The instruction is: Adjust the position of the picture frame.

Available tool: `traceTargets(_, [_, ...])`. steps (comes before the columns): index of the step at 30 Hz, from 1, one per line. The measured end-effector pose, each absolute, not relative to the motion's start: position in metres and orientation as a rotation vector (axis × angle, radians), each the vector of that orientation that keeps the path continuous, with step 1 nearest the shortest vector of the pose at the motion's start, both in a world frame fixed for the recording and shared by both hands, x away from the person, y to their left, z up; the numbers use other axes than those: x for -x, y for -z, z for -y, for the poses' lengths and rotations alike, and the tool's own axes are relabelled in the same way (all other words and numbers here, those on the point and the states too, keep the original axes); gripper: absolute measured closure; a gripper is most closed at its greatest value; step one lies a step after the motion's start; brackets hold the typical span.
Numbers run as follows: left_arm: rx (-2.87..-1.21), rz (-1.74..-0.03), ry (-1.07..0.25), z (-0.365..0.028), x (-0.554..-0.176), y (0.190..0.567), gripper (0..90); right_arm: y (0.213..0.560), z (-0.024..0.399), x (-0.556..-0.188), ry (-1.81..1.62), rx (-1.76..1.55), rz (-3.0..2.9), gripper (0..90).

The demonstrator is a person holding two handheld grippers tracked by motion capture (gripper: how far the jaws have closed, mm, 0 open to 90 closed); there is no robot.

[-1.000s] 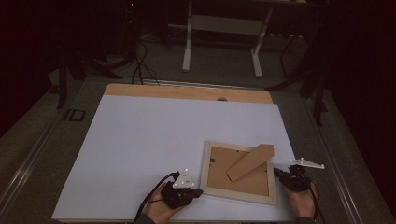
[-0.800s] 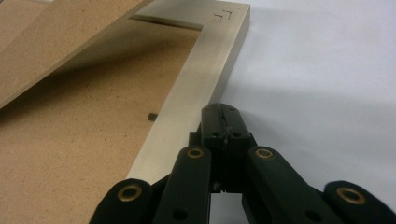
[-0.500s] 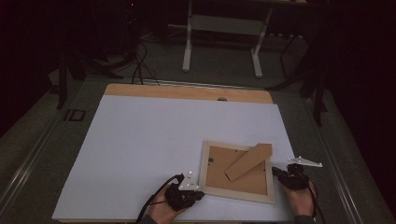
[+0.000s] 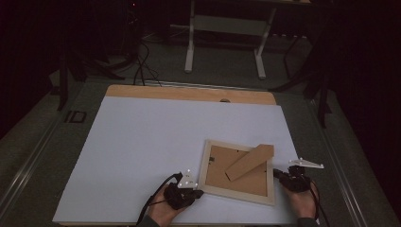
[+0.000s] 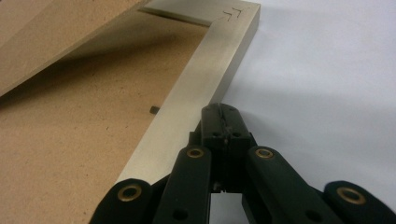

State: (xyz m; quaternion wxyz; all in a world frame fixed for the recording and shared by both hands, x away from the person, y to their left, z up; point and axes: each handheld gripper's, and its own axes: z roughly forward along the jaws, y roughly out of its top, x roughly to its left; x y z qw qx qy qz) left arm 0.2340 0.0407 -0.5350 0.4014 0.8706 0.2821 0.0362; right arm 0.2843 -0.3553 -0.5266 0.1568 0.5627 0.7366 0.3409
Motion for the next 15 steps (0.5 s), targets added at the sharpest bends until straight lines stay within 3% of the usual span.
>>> traceTargets(15, [-2.182,-0.769,-0.119,-0.0501,-0.2395,0.5332,90.0,0.5268,0.3522,-0.2842,-0.981,-1.581,-2.132,90.0])
